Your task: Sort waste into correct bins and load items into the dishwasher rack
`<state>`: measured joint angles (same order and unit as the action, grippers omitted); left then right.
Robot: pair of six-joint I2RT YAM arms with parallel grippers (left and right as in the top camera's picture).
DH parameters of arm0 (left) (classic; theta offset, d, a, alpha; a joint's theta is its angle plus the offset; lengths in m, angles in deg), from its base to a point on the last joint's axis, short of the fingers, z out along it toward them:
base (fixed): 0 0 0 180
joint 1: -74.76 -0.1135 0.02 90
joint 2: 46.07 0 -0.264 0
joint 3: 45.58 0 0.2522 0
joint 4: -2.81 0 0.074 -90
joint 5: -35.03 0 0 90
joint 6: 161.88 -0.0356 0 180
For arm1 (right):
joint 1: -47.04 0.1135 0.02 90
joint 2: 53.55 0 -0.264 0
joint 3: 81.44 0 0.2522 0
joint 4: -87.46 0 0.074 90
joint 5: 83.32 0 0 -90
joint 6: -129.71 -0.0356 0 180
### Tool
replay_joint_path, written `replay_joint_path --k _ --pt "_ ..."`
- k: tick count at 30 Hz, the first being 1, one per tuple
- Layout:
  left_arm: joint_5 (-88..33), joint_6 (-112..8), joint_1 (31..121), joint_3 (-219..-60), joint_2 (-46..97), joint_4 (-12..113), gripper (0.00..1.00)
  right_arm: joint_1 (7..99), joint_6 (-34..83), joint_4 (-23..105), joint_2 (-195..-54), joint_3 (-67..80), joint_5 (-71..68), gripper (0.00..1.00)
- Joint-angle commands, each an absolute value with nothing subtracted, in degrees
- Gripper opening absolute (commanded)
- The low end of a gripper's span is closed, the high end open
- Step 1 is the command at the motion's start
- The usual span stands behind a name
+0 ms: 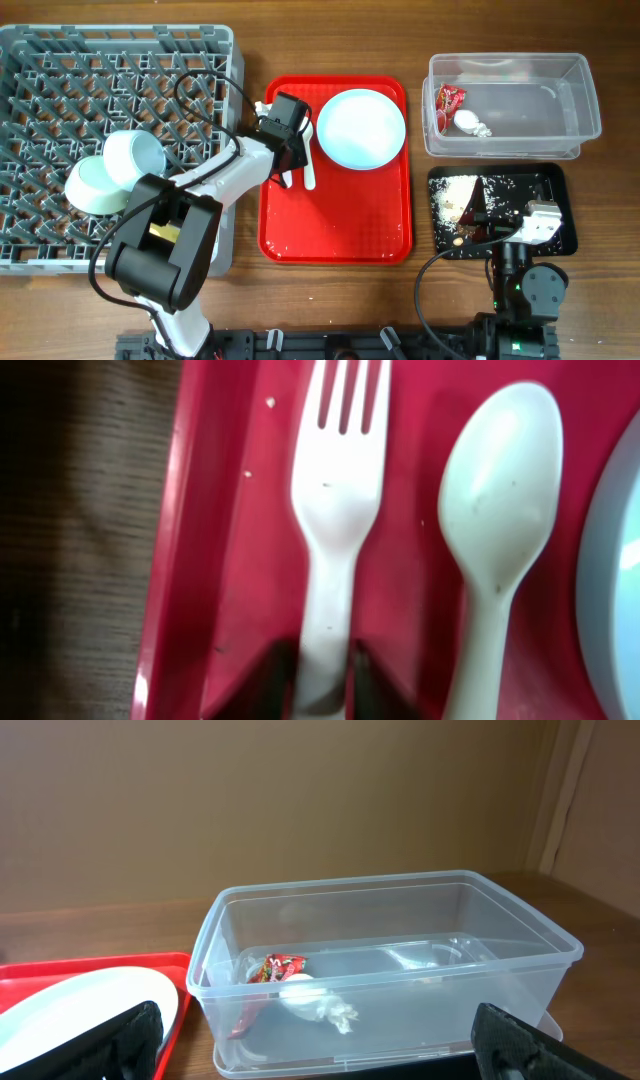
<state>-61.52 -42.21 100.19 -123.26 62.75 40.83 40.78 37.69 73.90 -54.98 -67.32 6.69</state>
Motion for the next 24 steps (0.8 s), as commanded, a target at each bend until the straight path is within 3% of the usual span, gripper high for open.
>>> replay_joint_path --k 1,12,17,24 --pt "-60.78 -43.17 100.02 -123.22 64.12 41.44 0.06 40.65 38.17 74.08 -54.74 -67.37 6.60 1.00" --pt "-63.73 -50.87 90.11 -129.12 37.76 60.13 0.04 40.65 38.15 74.08 -54.74 -67.37 6.60 1.00" --pt "-66.44 -68.22 87.71 -127.92 38.73 61.63 0.04 40.65 38.17 74.08 -54.74 -67.37 6.60 1.00" --pt "-74.55 -74.65 87.71 -127.77 44.17 61.33 0.04 40.65 38.17 74.08 -54.74 -67.37 6.60 1.00"
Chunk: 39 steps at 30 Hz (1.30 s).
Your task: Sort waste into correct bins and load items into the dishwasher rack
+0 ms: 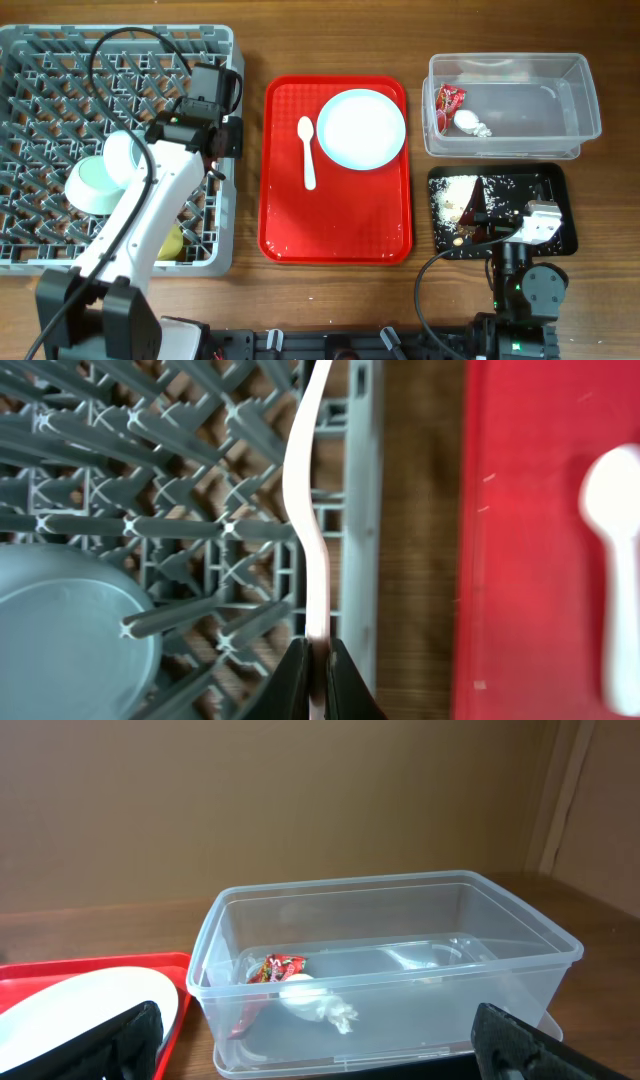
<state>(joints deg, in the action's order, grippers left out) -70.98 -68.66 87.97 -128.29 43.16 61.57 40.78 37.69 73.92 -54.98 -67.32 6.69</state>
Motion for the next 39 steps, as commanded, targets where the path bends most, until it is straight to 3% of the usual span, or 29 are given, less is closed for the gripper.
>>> replay_joint_path --k 1,3,4,5,6,9,12,15,20,34,35,39 --pt "-74.55 -74.89 87.71 -127.77 44.34 61.33 0.04 40.65 38.17 74.08 -54.74 -67.37 6.60 1.00" --pt "-73.47 -74.87 87.71 -127.77 44.69 61.42 0.04 40.65 38.19 74.08 -54.74 -67.37 6.60 1.00" --pt "-71.77 -74.38 87.71 -127.77 44.72 61.92 0.32 40.65 38.17 74.08 -54.74 -67.37 6.60 1.00" --pt "-70.41 -72.55 87.86 -127.85 44.58 62.11 1.00 40.65 38.15 74.08 -54.74 -67.37 6.60 1.00" --pt "-70.15 -69.69 88.72 -128.55 43.36 62.57 1.00 40.65 38.15 74.08 -54.74 -67.37 6.60 1.00" --pt "-68.62 -68.16 91.25 -130.08 39.95 62.09 1.00 40.65 38.17 74.08 -54.74 -67.37 6.60 1.00" --pt "-53.61 -66.87 96.89 -130.04 38.11 58.40 1.00 40.65 38.17 74.08 -54.74 -67.37 6.60 1.00" --pt "-53.52 -51.89 100.10 -127.26 44.28 53.07 1.00 40.65 38.17 74.08 -54.74 -67.37 6.60 1.00" --pt "-53.45 -39.79 100.50 -126.96 58.29 47.89 0.71 40.65 38.17 74.08 -54.74 -67.37 6.60 0.99" --pt "-59.55 -39.44 105.24 -126.96 70.64 41.79 0.34 40.65 38.19 74.08 -54.74 -67.37 6.58 1.00" --pt "-59.62 -39.48 105.24 -126.96 70.62 41.42 0.25 40.65 38.19 74.08 -54.74 -67.37 6.60 1.00" --pt "-60.03 -41.88 103.10 -130.35 66.22 43.54 0.06 40.65 38.17 74.08 -54.74 -67.37 6.60 1.00"
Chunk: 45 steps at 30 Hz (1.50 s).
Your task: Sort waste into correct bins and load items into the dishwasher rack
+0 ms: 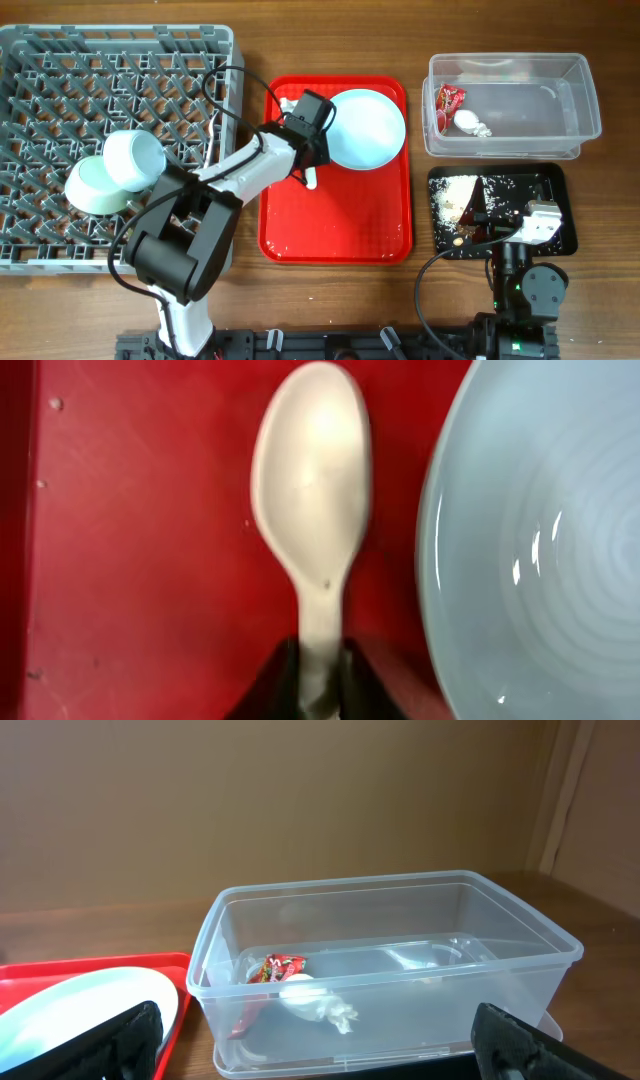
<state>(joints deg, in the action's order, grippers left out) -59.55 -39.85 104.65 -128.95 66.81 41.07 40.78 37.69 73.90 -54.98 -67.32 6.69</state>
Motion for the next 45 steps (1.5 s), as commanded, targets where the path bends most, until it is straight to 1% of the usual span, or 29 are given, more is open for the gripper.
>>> replay_joint_path --k 1,5,8,9,11,12,15,16,17,19,20,21,22,23,24,25,26,27,28,29,33,34,36,39,41,42,43,44,45 --pt "-60.01 -43.15 102.62 -131.31 64.45 45.66 0.04 40.65 38.19 74.08 -54.74 -67.37 6.60 1.00" --pt "-61.85 -46.32 101.20 -134.26 55.62 57.00 0.04 40.65 38.19 74.08 -54.74 -67.37 6.60 1.00" --pt "-71.66 -46.43 99.56 -134.83 47.10 68.21 0.04 40.65 38.17 74.08 -54.74 -67.37 6.60 1.00" --pt "-77.08 -47.26 98.57 -134.83 43.69 71.82 0.04 40.65 38.17 74.08 -54.74 -67.37 6.60 1.00" --pt "-82.48 -54.54 96.89 -134.78 40.06 73.90 0.04 40.65 38.19 74.08 -54.74 -67.37 6.60 1.00" --pt "-85.78 -63.41 95.86 -134.74 39.99 74.14 0.04 40.65 38.17 74.08 -54.74 -67.37 6.60 1.00" --pt "-88.91 -64.18 94.81 -134.28 42.00 74.05 0.04 40.65 38.19 74.08 -54.74 -67.37 6.60 1.00" --pt "-88.91 -64.18 94.68 -134.28 42.70 74.05 0.07 40.65 38.17 74.08 -54.74 -67.37 6.60 1.00" --pt "-88.93 -64.18 94.46 -134.28 43.99 73.98 0.17 40.65 38.17 74.08 -54.74 -67.37 6.58 1.00" --pt "-89.15 -63.76 94.31 -134.28 45.90 73.74 0.31 40.65 38.19 74.08 -54.74 -67.37 6.58 1.00" --pt "-89.12 -63.00 94.31 -134.30 46.22 73.02 0.47 40.65 38.17 74.08 -54.74 -67.37 6.60 1.00" --pt "-88.97 -62.45 94.62 -134.43 46.18 72.32 0.64 40.65 38.17 74.08 -54.74 -67.37 6.60 1.00" --pt "-87.14 -62.47 95.38 -135.22 46.07 71.12 0.74 40.65 38.17 74.08 -54.74 -67.37 6.60 1.00" --pt "-83.75 -62.45 96.26 -135.92 46.07 69.81 0.76 40.65 38.17 74.08 -54.74 -67.37 6.58 1.00" --pt "-74.33 -62.45 98.03 -136.36 46.07 66.60 0.72 40.65 38.19 74.08 -54.74 -67.37 6.60 1.00" --pt "-64.34 -62.45 99.84 -136.31 46.18 63.40 0.65 40.65 38.17 74.08 -54.74 -67.37 6.60 1.00" --pt "-59.51 -62.45 101.04 -136.25 46.70 61.20 0.62 40.65 38.17 74.08 -54.74 -67.37 6.60 1.00" --pt "-55.40 -62.47 102.75 -136.23 47.80 58.03 0.62 40.65 38.17 74.08 -54.74 -67.37 6.60 1.00" --pt "-54.07 -62.49 104.30 -136.23 49.17 55.34 0.62 40.65 38.19 74.08 -54.74 -67.37 6.60 1.00" --pt "-53.96 -63.04 105.89 -136.23 50.97 52.54 0.65 40.65 38.17 74.08 -54.74 -67.37 6.60 1.00" --pt "-52.75 -73.18 111.25 -136.23 59.64 43.43 0.66 40.65 38.19 74.08 -54.74 -67.37 6.60 1.00" --pt "-52.38 -77.40 113.54 -136.23 63.60 40.78 0.68 40.65 38.17 74.08 -54.74 -67.37 6.60 1.00" --pt "-52.40 -81.99 116.08 -136.23 67.25 39.21 0.72 40.65 38.17 74.08 -54.74 -67.37 6.60 1.00" --pt "-52.43 -89.58 119.12 -136.23 71.21 39.36 0.70 40.65 38.17 74.08 -54.74 -67.37 6.60 1.00" --pt "-52.40 -89.68 119.93 -136.23 72.74 39.95 0.66 40.65 38.17 74.08 -54.74 -67.37 6.58 1.00" --pt "-52.38 -89.66 120.08 -136.23 73.24 41.26 0.58 40.65 38.17 74.08 -54.74 -67.37 6.60 1.00" --pt "-52.38 -89.62 120.19 -136.23 73.46 42.71 0.54 40.65 38.17 74.08 -54.74 -67.37 6.60 1.00" --pt "-52.43 -89.51 120.21 -136.23 73.59 44.54 0.43 40.65 38.15 74.08 -54.74 -67.37 6.60 1.00" --pt "-52.47 -88.53 120.19 -136.23 73.59 46.73 0.40 40.65 38.19 74.08 -54.74 -67.37 6.60 1.00"
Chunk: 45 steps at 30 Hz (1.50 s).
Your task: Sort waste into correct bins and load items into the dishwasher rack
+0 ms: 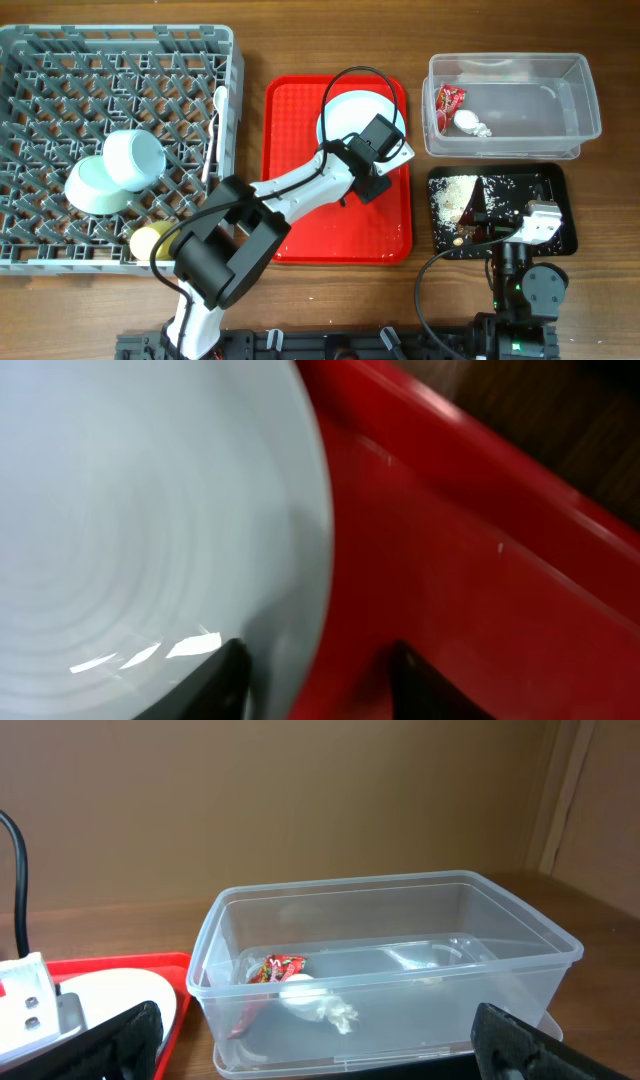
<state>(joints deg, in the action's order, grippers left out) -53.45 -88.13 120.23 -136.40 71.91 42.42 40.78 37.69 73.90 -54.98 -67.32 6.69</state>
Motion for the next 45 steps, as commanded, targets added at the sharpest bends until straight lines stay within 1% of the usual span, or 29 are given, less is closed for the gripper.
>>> replay_joint_path --k 1,2,3,4,5,9,11,12,15,17,20,26,30,32,39,43,45 --pt "-52.89 -85.77 120.19 -136.23 73.37 48.06 0.39 40.65 38.15 74.08 -54.74 -67.37 6.60 1.00" --pt "-53.52 -82.54 120.19 -136.25 73.06 49.31 0.39 40.65 38.19 74.08 -54.74 -67.37 6.58 1.00" --pt "-53.30 -80.44 120.19 -136.25 72.60 50.68 0.24 40.65 38.19 74.08 -54.74 -67.37 6.60 1.00" --pt "-53.02 -77.60 120.19 -136.25 72.04 51.69 0.17 40.65 38.17 74.08 -54.74 -67.37 6.60 1.00" --pt "-53.06 -75.61 120.19 -136.25 71.62 52.34 0.04 40.65 38.19 74.08 -54.74 -67.37 6.60 1.00" --pt "-52.86 -68.24 119.99 -136.25 66.62 56.19 0.04 40.65 38.19 74.08 -54.74 -67.37 6.60 1.00" --pt "-50.00 -64.64 119.34 -136.25 61.98 56.93 0.04 40.65 38.19 74.08 -54.74 -67.37 6.60 1.00" --pt "-46.63 -64.51 118.68 -136.25 59.18 56.93 0.04 40.65 38.17 74.08 -54.74 -67.37 6.60 1.00" --pt "-30.92 -63.61 114.62 -136.25 49.74 56.78 0.04 40.65 38.15 74.08 -54.74 -67.37 6.60 1.00" --pt "-24.27 -60.48 109.15 -136.25 44.69 57.81 0.04 40.65 38.17 74.08 -54.74 -67.37 6.60 1.00" --pt "-14.85 -60.46 98.92 -136.25 39.36 60.72 0.04 40.65 38.15 74.08 -54.74 -67.37 6.60 1.00" --pt "3.70 -60.94 73.26 -136.25 34.62 63.10 0.04 40.65 38.17 74.08 -54.74 -67.37 6.60 1.00" --pt "4.82 -61.21 60.50 -136.18 34.99 64.08 0.04 40.65 38.17 74.08 -54.74 -67.37 6.60 1.00" --pt "4.82 -62.32 56.67 -136.18 35.75 64.26 0.04 40.65 38.17 74.08 -54.74 -67.37 6.60 1.00" --pt "5.63 -77.66 54.73 -136.18 42.00 74.59 0.04 40.65 38.17 74.08 -54.74 -67.37 6.60 1.00" --pt "6.59 -77.66 51.38 -136.18 42.53 72.34 0.04 40.65 38.19 74.08 -54.74 -67.37 6.60 1.00" --pt "12.64 -77.71 50.47 -136.18 42.55 70.33 0.04 40.65 38.17 74.08 -54.74 -67.37 6.60 1.00"
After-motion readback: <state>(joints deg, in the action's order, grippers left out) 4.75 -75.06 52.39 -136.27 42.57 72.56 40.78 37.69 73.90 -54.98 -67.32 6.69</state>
